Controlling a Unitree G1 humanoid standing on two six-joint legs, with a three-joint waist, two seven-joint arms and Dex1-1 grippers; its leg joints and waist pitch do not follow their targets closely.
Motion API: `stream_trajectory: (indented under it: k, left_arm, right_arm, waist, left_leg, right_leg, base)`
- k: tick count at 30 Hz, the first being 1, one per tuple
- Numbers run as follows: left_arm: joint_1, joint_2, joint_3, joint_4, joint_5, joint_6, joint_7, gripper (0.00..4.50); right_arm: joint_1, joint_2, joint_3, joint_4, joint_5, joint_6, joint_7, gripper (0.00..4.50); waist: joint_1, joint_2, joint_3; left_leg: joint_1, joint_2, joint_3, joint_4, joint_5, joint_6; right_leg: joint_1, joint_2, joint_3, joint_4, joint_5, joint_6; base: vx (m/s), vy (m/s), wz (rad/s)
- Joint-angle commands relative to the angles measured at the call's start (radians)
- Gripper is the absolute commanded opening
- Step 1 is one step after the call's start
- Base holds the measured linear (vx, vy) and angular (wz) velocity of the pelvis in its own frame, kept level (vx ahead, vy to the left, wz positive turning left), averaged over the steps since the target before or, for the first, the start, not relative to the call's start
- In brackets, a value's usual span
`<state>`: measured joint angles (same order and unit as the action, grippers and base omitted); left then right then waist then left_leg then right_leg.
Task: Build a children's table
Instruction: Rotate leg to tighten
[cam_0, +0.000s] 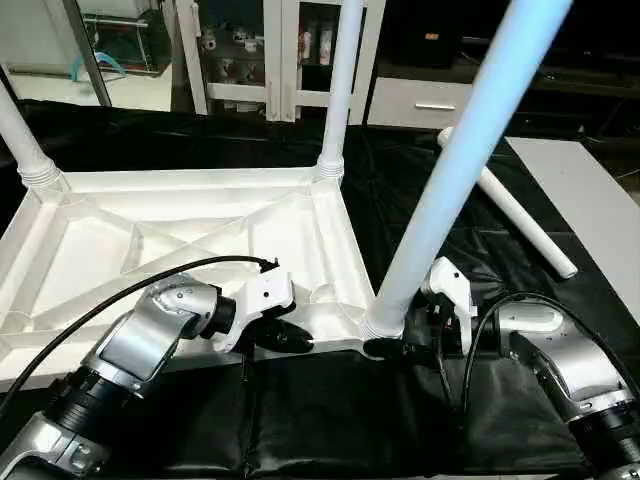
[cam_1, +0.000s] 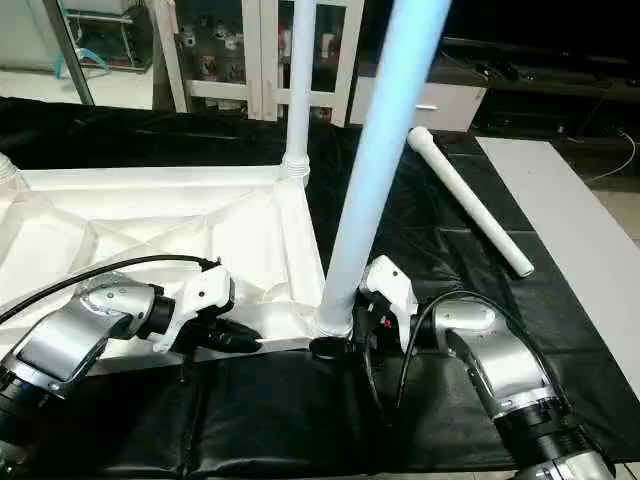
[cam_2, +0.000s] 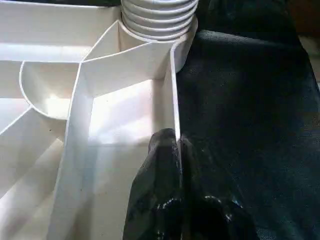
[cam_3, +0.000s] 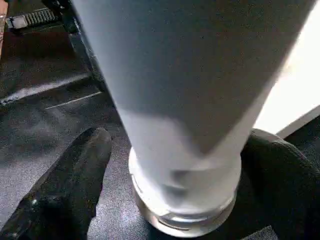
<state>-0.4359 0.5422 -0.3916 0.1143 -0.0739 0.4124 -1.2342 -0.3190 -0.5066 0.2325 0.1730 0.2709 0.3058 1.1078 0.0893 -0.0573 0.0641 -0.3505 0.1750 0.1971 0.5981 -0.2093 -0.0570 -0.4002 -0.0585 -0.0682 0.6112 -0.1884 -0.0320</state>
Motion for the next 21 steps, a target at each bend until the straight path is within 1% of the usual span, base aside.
stream_trajectory:
  k: [1,3,7,8,9,11,12,14,18,21]
  left_arm:
    - [0.0,0.002,-0.047,-0.008,0.006,-0.007,-0.033,0.0]
    - [0.001,0.002,-0.046,-0.007,0.007,-0.008,-0.033,0.0]
    - [0.002,0.004,-0.047,-0.006,0.007,-0.009,-0.035,0.0]
    - [0.002,0.005,-0.048,-0.005,0.007,-0.009,-0.036,0.0]
    - [0.003,0.006,-0.048,-0.005,0.007,-0.009,-0.038,0.0]
    - [0.003,0.006,-0.049,-0.006,0.007,-0.008,-0.04,0.0]
    - [0.003,0.007,-0.05,-0.005,0.007,-0.008,-0.04,0.0]
    - [0.003,0.007,-0.05,-0.005,0.007,-0.007,-0.041,0.0]
    - [0.003,0.007,-0.052,-0.003,0.01,-0.005,-0.039,0.0]
    - [0.005,0.001,-0.05,0.0,0.013,-0.003,-0.028,0.0]
  right_arm:
    - [-0.002,-0.013,-0.007,-0.018,0.005,0.012,0.01,3.9]
    - [-0.001,-0.013,-0.007,-0.017,0.005,0.011,0.012,3.7]
    - [0.003,-0.017,-0.003,-0.017,0.005,0.009,0.018,3.26]
    - [0.004,-0.018,-0.002,-0.018,0.004,0.01,0.02,3.26]
    - [0.006,-0.018,-0.003,-0.019,0.003,0.011,0.022,3.15]
    - [0.007,-0.018,-0.003,-0.018,0.001,0.009,0.024,3.01]
    - [0.008,-0.018,-0.002,-0.017,0.0,0.008,0.025,2.94]
    - [0.009,-0.018,-0.001,-0.016,-0.001,0.007,0.027,2.77]
    - [0.017,-0.01,0.009,-0.006,-0.011,-0.002,0.018,2.69]
    - [0.02,0.007,0.006,0.012,-0.019,-0.009,-0.011,2.67]
  waist:
    - [-0.006,0.006,-0.053]
    - [-0.006,0.006,-0.054]
    - [-0.005,0.007,-0.056]
    - [-0.004,0.008,-0.057]
    - [-0.004,0.008,-0.057]
    - [-0.004,0.007,-0.057]
    - [-0.003,0.009,-0.057]
    - [-0.003,0.008,-0.057]
    - [-0.003,0.008,-0.059]
    - [-0.003,0.008,-0.058]
  left_leg:
    - [0.01,0.069,-0.033,-0.078,-0.17,0.031]
    - [0.01,0.068,-0.032,-0.077,-0.165,0.031]
    - [0.011,0.068,-0.031,-0.076,-0.144,0.036]
    - [0.011,0.068,-0.031,-0.075,-0.142,0.037]
    - [0.01,0.068,-0.031,-0.075,-0.143,0.037]
    - [0.01,0.068,-0.03,-0.074,-0.144,0.036]
    - [0.011,0.068,-0.031,-0.075,-0.144,0.036]
    - [0.011,0.068,-0.031,-0.075,-0.147,0.035]
    - [0.011,0.068,-0.031,-0.074,-0.141,0.034]
    - [0.01,0.068,-0.031,-0.074,-0.145,0.033]
  right_leg:
    - [0.043,-0.098,0.064,-0.081,-0.278,-0.179]
    - [0.043,-0.098,0.064,-0.081,-0.274,-0.179]
    - [0.044,-0.096,0.064,-0.076,-0.235,-0.189]
    - [0.044,-0.096,0.064,-0.075,-0.223,-0.194]
    - [0.044,-0.096,0.063,-0.074,-0.219,-0.196]
    - [0.046,-0.097,0.064,-0.075,-0.224,-0.197]
    - [0.046,-0.097,0.063,-0.075,-0.227,-0.197]
    - [0.046,-0.097,0.063,-0.075,-0.229,-0.196]
    - [0.047,-0.097,0.063,-0.073,-0.215,-0.199]
    - [0.047,-0.097,0.063,-0.074,-0.222,-0.198]
  base:
    - [0.0,0.0,0.0]
    - [0.0,0.0,0.0]
    - [0.0,0.0,0.0]
    - [0.0,0.0,0.0]
    - [0.0,0.0,0.0]
    - [0.0,0.0,0.0]
    - [0.0,0.0,0.0]
    - [0.0,0.0,0.0]
    - [0.0,0.0,0.0]
    - [0.0,0.0,0.0]
